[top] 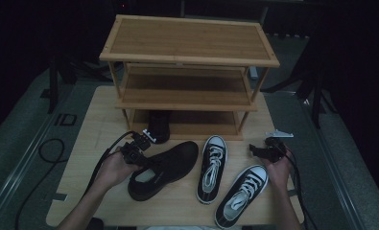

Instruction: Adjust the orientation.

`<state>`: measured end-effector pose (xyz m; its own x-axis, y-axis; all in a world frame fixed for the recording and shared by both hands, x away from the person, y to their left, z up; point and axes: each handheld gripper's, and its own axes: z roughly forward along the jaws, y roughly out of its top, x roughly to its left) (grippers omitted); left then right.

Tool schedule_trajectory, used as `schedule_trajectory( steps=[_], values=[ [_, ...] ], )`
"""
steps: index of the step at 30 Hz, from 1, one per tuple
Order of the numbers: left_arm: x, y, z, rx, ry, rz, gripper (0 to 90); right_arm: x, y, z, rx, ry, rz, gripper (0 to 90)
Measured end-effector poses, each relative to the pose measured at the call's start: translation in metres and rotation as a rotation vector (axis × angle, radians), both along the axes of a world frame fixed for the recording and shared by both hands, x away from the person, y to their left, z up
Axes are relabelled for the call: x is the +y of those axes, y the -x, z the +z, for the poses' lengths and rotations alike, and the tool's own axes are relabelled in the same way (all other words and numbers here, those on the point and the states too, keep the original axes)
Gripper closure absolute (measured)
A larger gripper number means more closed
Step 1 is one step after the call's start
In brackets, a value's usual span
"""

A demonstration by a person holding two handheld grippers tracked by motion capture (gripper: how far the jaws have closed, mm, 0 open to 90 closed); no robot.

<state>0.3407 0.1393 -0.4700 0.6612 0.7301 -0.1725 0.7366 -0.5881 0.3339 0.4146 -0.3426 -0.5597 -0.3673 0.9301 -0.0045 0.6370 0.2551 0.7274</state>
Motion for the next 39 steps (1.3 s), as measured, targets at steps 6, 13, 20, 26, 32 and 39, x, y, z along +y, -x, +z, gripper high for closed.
schedule_trajectory(
  steps=[6, 13, 20, 26, 32, 39],
  values=[
    [-0.003, -0.012, -0.003, -0.015, 0.041, 0.071, 88.2, 0.000, 0.000, 0.000, 0.000, 0.000, 0.001, 17.8],
    [-0.002, -0.020, -0.003, -0.029, 0.066, 0.129, 88.0, 0.000, 0.000, 0.000, 0.000, 0.000, 0.000, 17.8],
    [0.000, -0.026, -0.009, -0.011, 0.082, 0.136, 83.4, 0.000, 0.000, 0.000, 0.000, -0.001, 0.001, 17.8],
    [0.004, -0.026, -0.007, -0.001, 0.107, 0.098, 67.2, 0.000, 0.000, 0.000, 0.000, 0.000, 0.001, 17.8],
    [0.018, -0.012, 0.012, -0.051, 0.137, 0.065, 62.5, 0.000, 0.000, 0.000, 0.000, 0.000, 0.002, 17.8],
    [0.044, 0.006, 0.025, -0.104, 0.167, 0.067, 71.6, 0.000, 0.000, 0.000, 0.000, 0.000, 0.002, 17.8]
  ],
)
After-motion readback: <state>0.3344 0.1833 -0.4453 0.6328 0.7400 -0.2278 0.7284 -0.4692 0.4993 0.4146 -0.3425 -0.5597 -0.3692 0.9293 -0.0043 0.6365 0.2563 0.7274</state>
